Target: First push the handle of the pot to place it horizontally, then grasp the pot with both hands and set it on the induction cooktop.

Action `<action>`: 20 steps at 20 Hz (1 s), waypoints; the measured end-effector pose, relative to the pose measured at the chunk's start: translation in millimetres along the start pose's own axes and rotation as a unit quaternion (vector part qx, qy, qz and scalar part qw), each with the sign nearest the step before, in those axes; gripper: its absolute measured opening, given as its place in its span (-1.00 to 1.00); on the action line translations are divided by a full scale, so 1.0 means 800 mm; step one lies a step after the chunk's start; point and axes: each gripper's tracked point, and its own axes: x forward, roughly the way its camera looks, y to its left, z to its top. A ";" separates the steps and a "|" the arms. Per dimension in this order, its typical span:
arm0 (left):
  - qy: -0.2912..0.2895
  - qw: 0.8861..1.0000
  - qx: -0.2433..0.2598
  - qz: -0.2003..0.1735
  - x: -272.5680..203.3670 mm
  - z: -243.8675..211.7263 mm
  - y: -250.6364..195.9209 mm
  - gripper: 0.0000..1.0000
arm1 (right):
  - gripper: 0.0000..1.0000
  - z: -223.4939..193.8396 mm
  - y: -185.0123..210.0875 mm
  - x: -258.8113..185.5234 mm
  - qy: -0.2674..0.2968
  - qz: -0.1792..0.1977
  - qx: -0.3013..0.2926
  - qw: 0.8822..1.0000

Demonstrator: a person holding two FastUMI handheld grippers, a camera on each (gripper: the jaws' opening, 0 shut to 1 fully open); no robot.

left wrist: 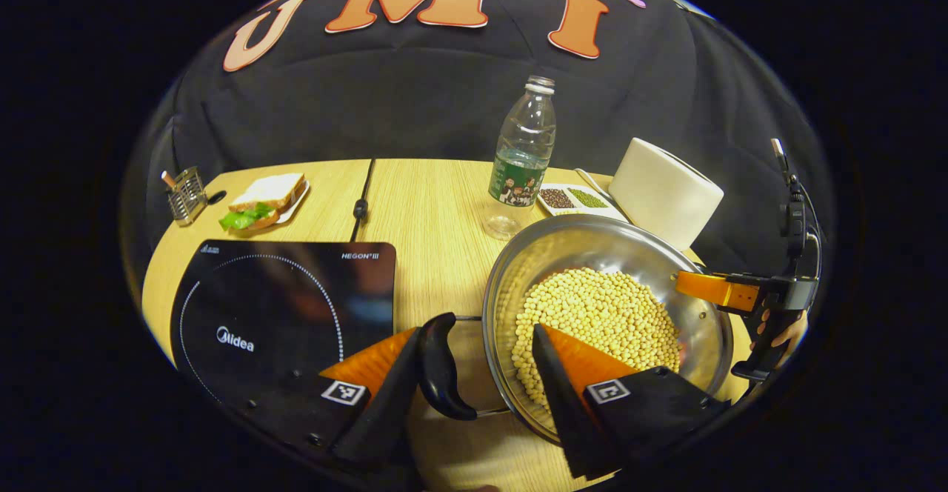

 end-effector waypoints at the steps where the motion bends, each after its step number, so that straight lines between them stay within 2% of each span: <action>1: 0.012 1.000 -0.003 0.007 0.003 -0.004 0.005 0.67 | 0.30 -0.002 -0.003 -0.001 0.003 -0.004 -0.003 1.000; 2: 0.008 1.000 -0.019 0.003 0.008 0.000 0.001 0.62 | 0.21 -0.002 -0.004 -0.006 0.003 -0.006 -0.002 1.000; 3: 0.032 0.999 -0.025 0.007 0.008 -0.005 0.000 0.36 | 0.24 -0.004 -0.004 -0.004 0.002 -0.006 0.001 1.000; 5: 0.043 0.999 -0.023 0.010 0.006 -0.007 0.003 0.21 | 0.19 -0.004 -0.005 -0.009 -0.001 -0.013 0.010 1.000; 8: 0.050 0.998 -0.025 0.011 0.001 -0.010 -0.003 0.08 | 0.14 -0.008 -0.006 -0.019 0.001 -0.020 0.027 0.999; 10: 0.038 0.999 -0.023 0.008 -0.014 -0.001 -0.003 0.15 | 0.12 -0.002 -0.004 -0.034 -0.008 -0.020 0.031 0.999; 13: 0.013 1.000 -0.013 0.007 -0.040 0.022 0.005 0.07 | 0.11 0.018 0.008 -0.060 -0.032 -0.016 0.037 0.999; 14: 0.010 1.000 -0.013 0.007 -0.049 0.026 0.008 0.12 | 0.11 0.024 0.013 -0.067 -0.036 -0.015 0.035 0.999; 18: 0.000 1.000 -0.020 0.013 -0.083 0.039 0.037 0.07 | 0.11 0.036 0.045 -0.093 -0.048 -0.007 0.027 0.998; 20: -0.007 1.000 -0.025 0.017 -0.100 0.045 0.057 0.10 | 0.11 0.040 0.066 -0.103 -0.050 0.000 0.025 0.998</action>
